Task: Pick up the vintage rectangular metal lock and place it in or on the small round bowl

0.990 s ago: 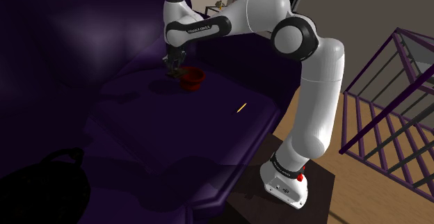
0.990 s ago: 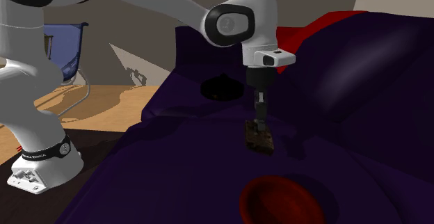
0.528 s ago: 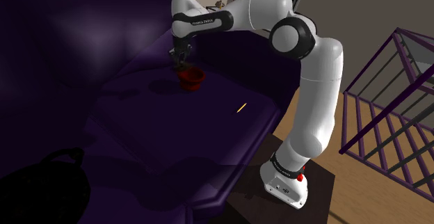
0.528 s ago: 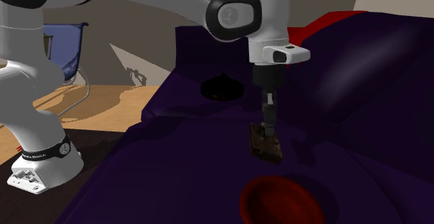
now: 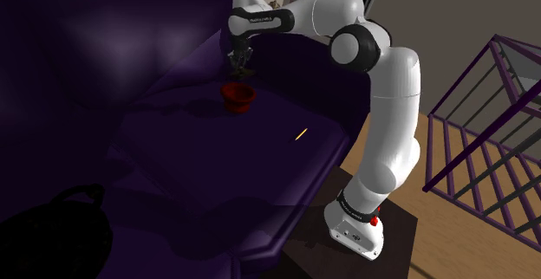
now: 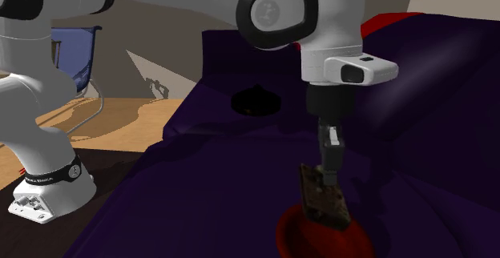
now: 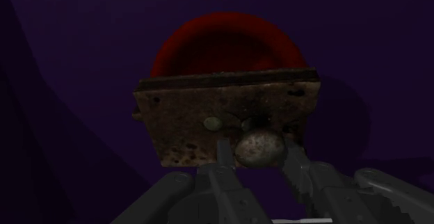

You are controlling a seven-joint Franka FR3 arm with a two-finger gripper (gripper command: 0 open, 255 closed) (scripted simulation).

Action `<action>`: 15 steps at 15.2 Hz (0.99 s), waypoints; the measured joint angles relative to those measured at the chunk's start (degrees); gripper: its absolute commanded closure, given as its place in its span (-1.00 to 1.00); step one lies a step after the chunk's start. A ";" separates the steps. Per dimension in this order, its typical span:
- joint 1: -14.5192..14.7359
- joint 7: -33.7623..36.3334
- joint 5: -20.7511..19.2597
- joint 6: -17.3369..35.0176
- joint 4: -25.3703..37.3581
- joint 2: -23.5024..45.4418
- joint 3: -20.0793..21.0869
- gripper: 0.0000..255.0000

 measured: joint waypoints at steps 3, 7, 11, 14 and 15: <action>-0.42 -0.49 0.05 0.95 0.42 1.30 -0.13 1.00; -0.48 -0.14 -0.14 3.55 -1.46 2.05 -0.21 1.00; -0.53 0.24 -0.38 6.16 -3.08 3.05 -0.31 1.00; -0.49 0.66 -0.59 8.19 -4.54 3.65 -0.39 1.00; -0.50 0.76 -0.66 8.86 -4.73 4.13 -0.43 1.00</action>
